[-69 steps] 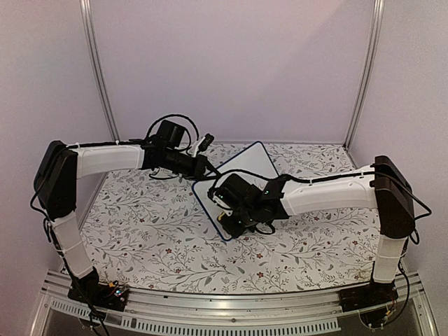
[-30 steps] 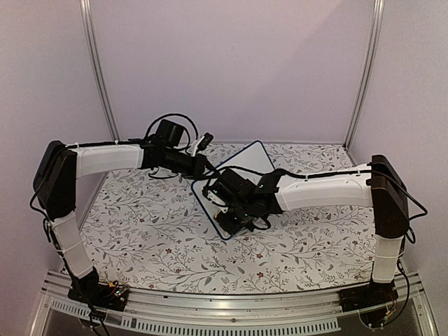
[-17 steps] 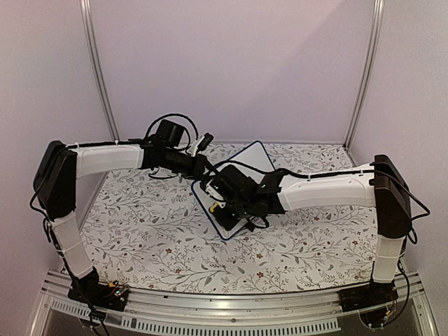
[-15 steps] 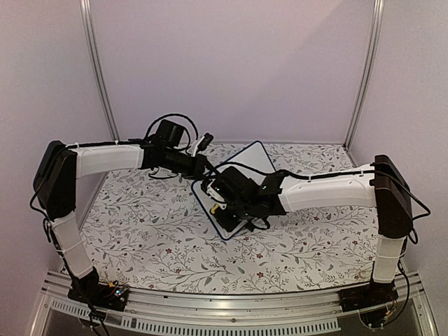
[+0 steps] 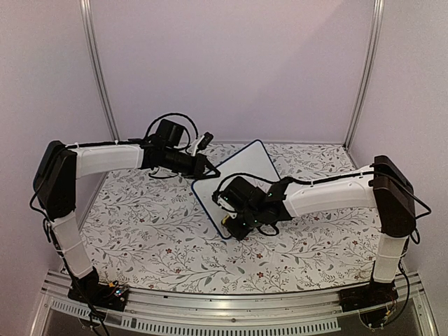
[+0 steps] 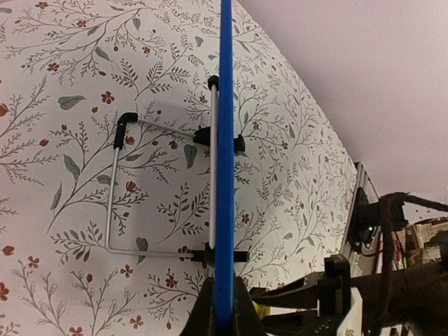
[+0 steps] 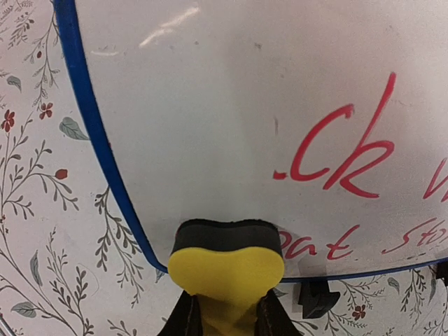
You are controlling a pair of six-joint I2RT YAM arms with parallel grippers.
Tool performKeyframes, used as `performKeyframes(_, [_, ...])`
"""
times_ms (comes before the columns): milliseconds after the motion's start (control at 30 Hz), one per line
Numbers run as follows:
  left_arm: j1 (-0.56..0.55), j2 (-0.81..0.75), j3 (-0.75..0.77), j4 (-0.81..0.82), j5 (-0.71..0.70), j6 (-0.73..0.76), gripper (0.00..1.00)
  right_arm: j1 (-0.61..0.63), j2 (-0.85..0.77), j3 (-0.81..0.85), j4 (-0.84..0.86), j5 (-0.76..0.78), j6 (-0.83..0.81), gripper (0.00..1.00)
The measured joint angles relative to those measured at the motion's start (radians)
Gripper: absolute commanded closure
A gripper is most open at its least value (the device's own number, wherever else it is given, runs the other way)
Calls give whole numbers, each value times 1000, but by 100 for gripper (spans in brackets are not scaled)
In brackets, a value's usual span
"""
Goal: Erase the whiteboard
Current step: Erase the whiteboard at the center of the board.
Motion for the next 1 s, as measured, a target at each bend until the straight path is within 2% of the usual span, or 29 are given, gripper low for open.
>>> performKeyframes(500, [1, -5, 0, 16, -29, 0, 100, -62, 0, 58, 7, -6, 18, 85])
performKeyframes(1000, [3, -5, 0, 13, -31, -6, 100, -97, 21, 186, 47, 44, 2, 84])
